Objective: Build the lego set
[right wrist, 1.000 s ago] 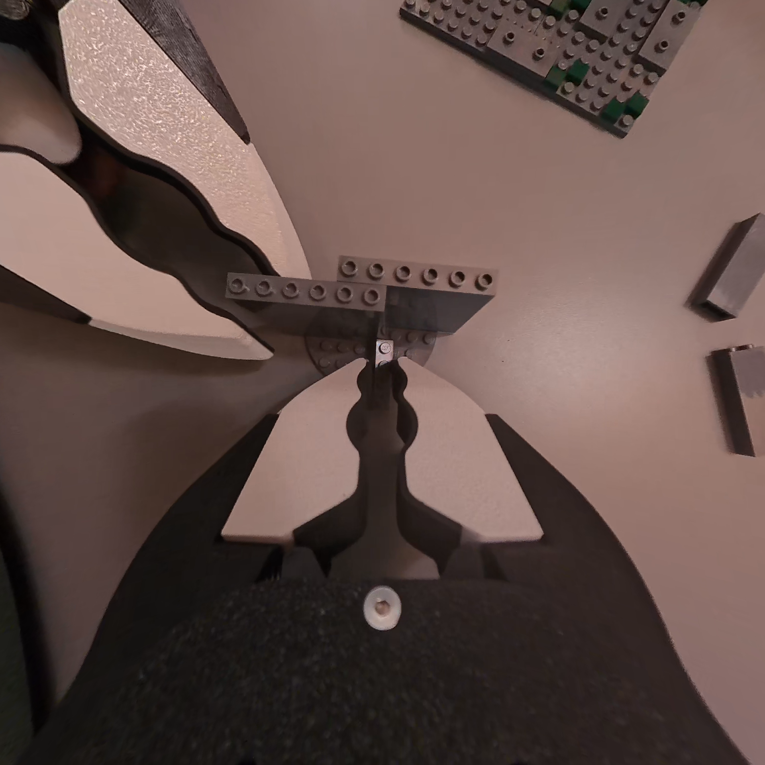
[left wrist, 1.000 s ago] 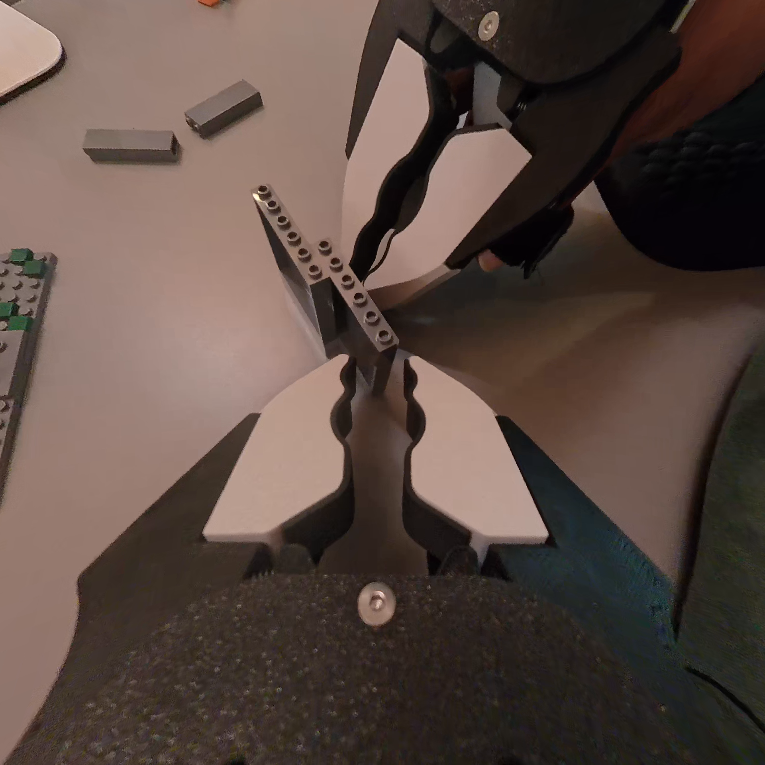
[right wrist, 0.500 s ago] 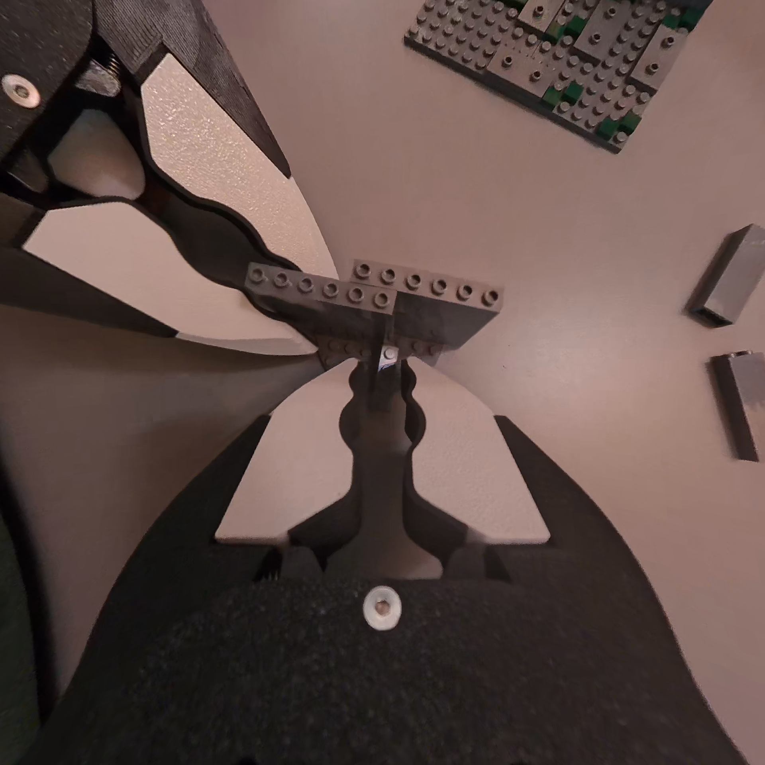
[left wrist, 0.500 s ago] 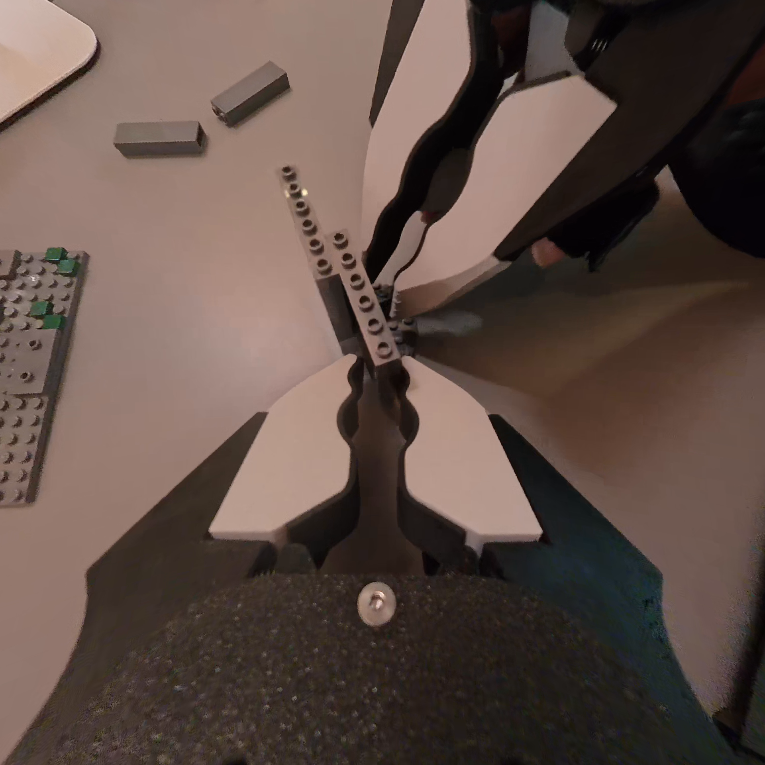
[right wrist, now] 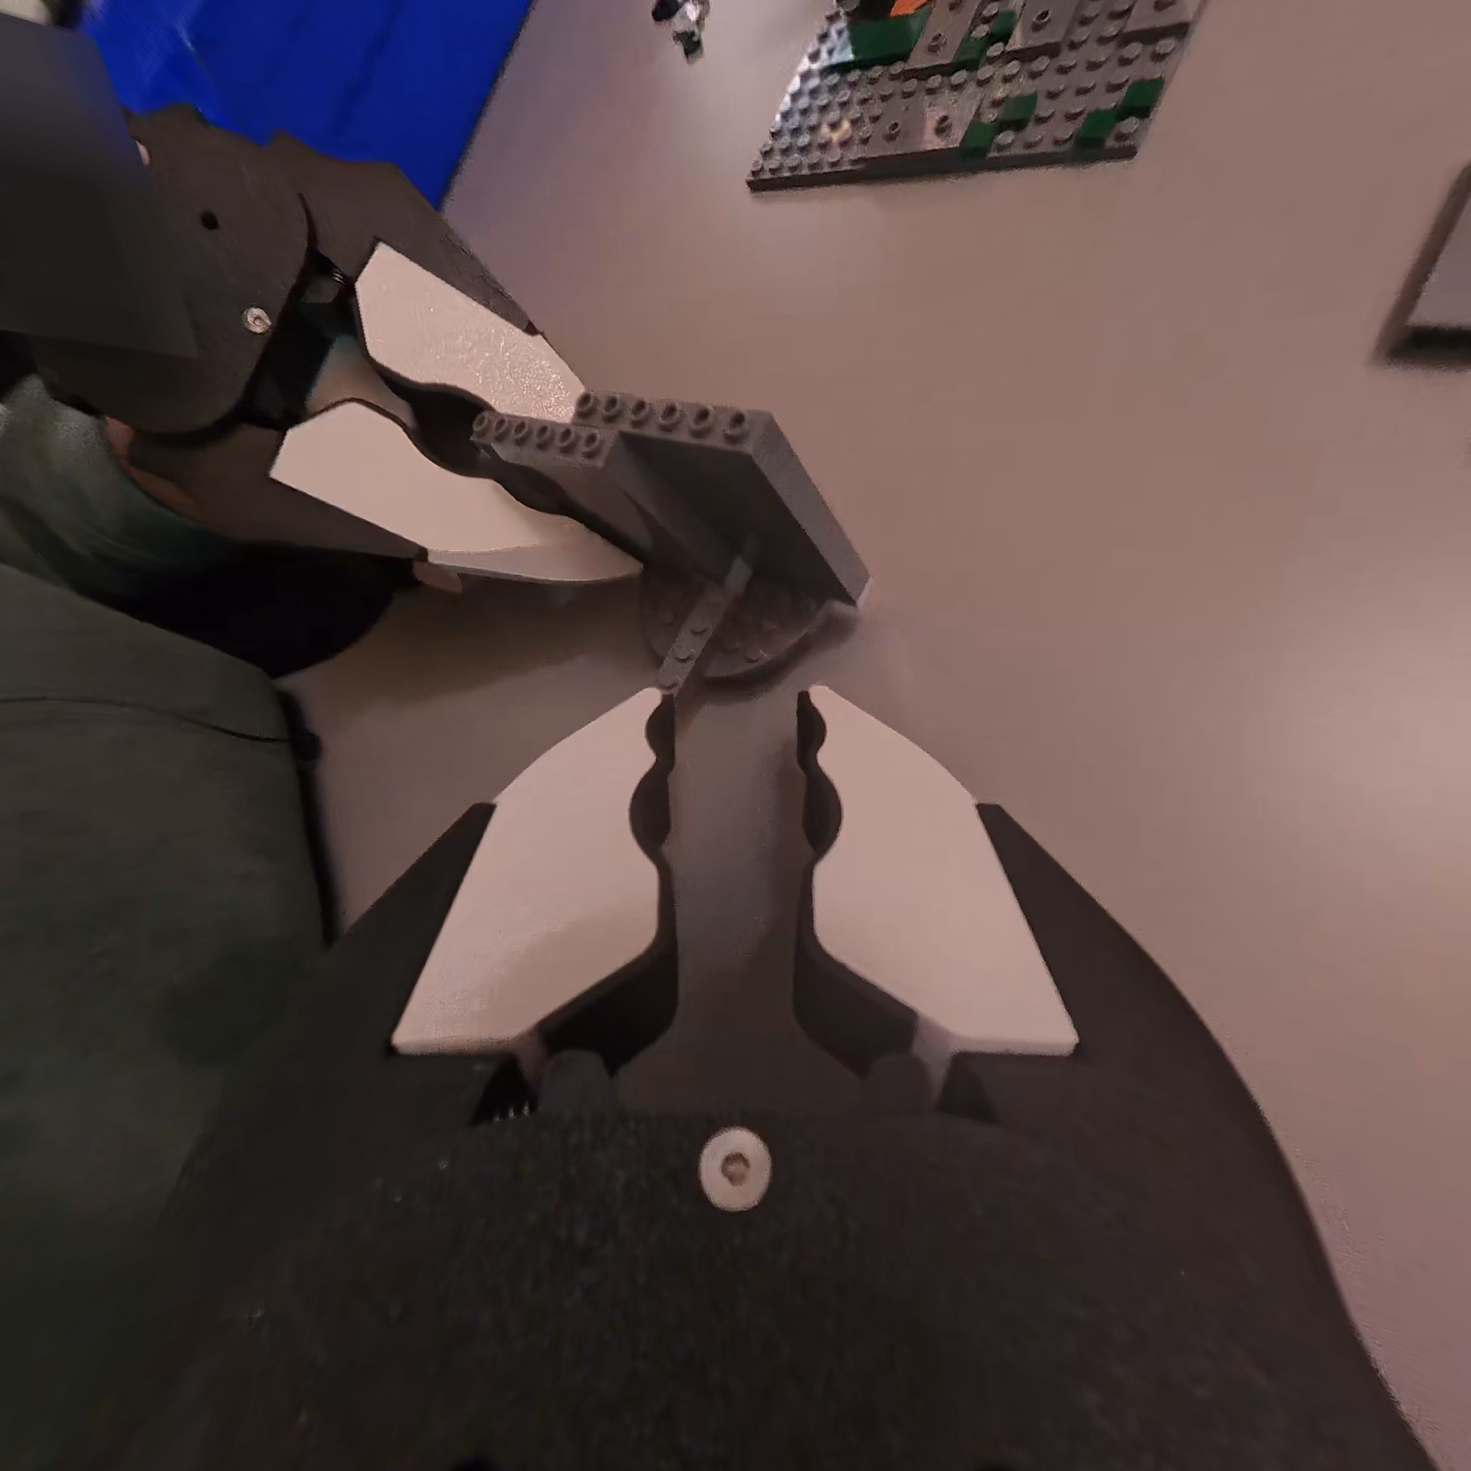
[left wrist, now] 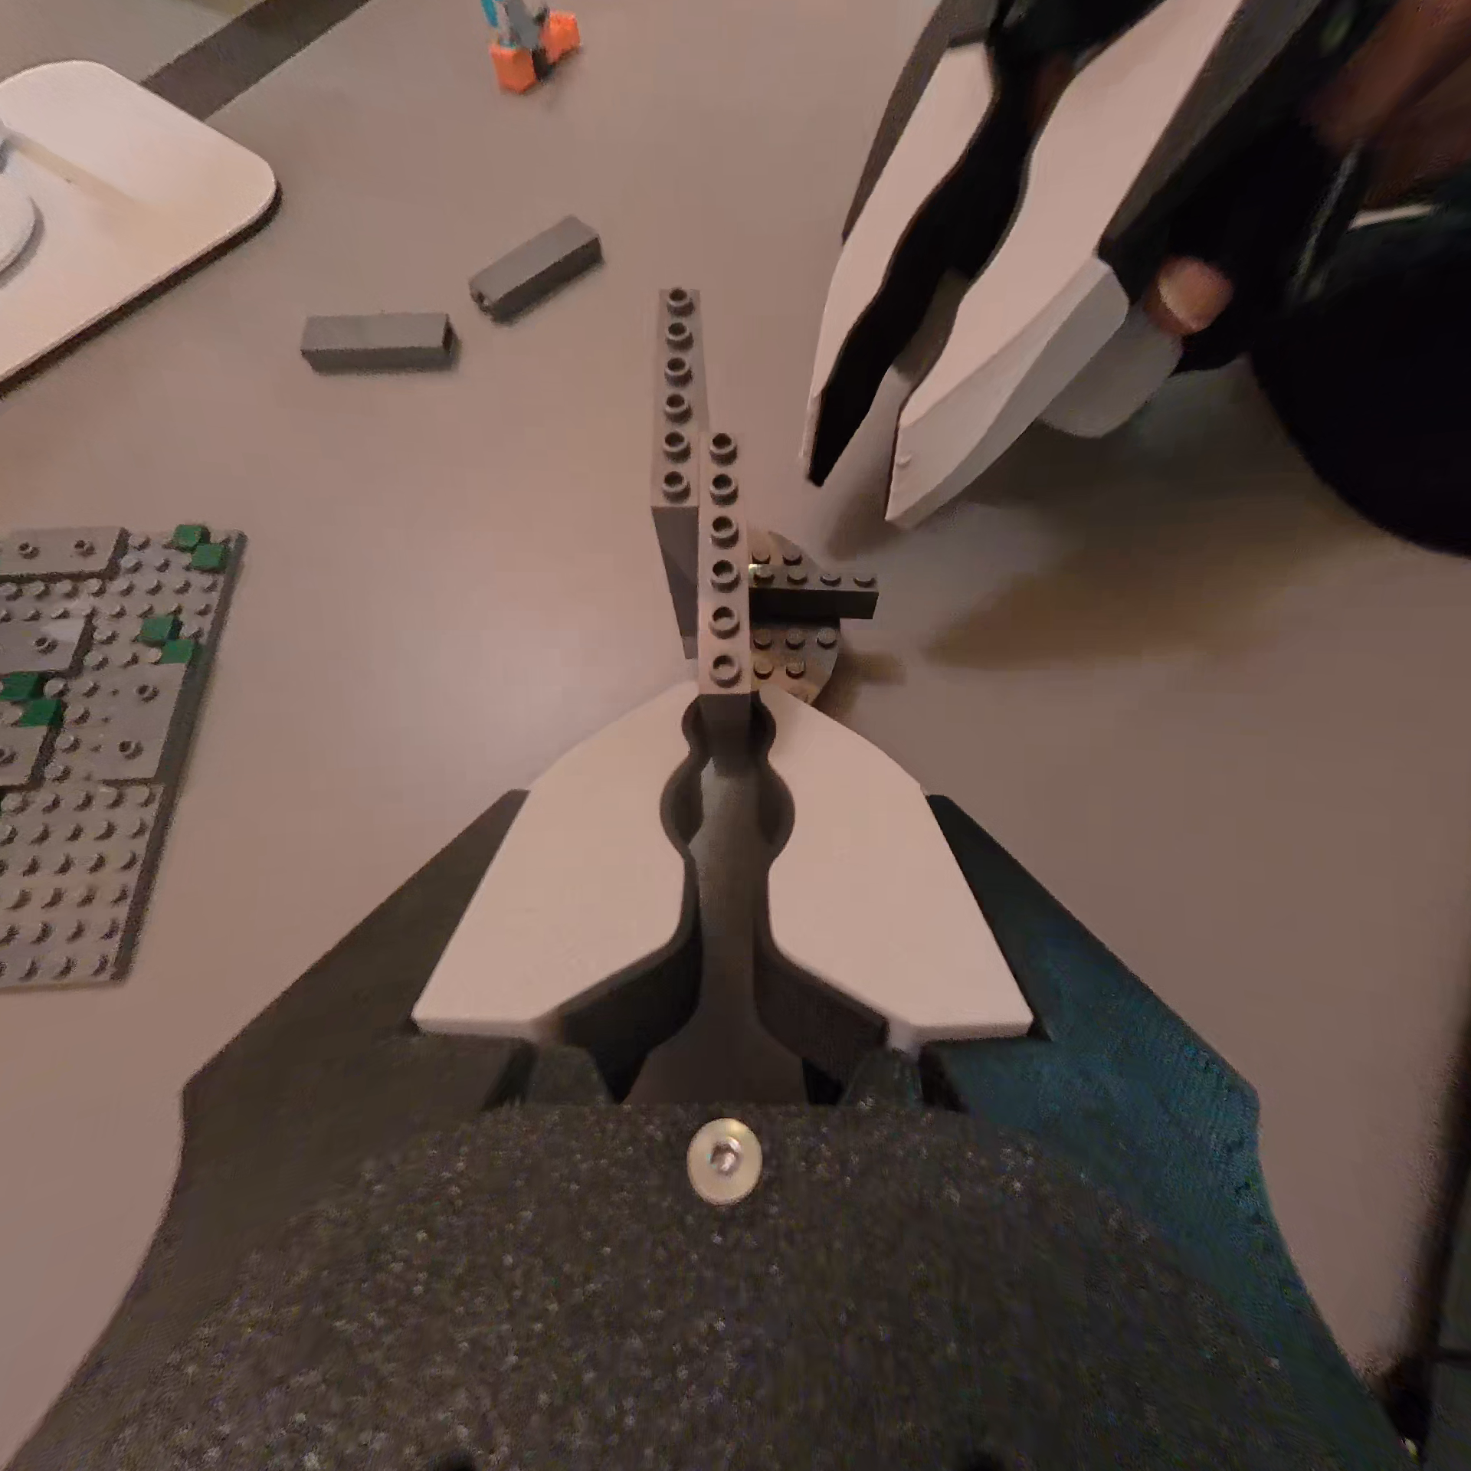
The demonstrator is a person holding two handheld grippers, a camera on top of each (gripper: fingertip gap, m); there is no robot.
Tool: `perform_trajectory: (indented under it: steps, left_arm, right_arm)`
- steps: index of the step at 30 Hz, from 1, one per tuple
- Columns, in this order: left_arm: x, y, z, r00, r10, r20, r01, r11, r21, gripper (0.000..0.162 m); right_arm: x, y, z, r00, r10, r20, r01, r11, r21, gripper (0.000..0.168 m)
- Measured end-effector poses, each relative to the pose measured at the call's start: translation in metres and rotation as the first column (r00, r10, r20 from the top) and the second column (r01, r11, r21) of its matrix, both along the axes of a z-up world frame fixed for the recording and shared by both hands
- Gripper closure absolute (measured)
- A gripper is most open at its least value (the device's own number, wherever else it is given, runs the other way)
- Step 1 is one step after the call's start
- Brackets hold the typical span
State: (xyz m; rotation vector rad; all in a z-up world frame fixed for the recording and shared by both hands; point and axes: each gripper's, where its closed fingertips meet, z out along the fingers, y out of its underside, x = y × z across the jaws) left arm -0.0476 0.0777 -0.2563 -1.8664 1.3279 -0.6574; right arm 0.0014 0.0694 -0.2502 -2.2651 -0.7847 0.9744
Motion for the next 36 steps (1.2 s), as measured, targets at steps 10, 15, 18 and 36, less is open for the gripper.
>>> perform_trajectory:
  steps: [10,15,18,36]
  left_arm:
    - [0.011,-0.018,0.047,0.983,-0.161,0.084,0.159,0.987,0.029,0.154]
    - [0.016,-0.023,0.061,0.972,-0.225,0.065,0.220,0.973,0.069,0.154]
    - [0.017,-0.027,0.060,0.967,-0.253,0.033,0.249,0.964,0.093,0.154]
    - [0.017,-0.033,0.061,0.941,-0.329,-0.083,0.339,0.918,0.204,0.154]
  right_arm:
    - [-0.011,-0.022,0.041,0.855,-0.146,-0.498,-0.072,0.917,-0.393,0.113]
    - [-0.018,-0.027,0.050,0.779,-0.250,-0.575,-0.083,0.868,-0.490,0.119]
    - [-0.021,-0.028,0.052,0.773,-0.251,-0.583,-0.086,0.868,-0.489,0.125]
    - [-0.026,-0.035,0.050,0.797,-0.209,-0.567,-0.062,0.905,-0.420,0.152]
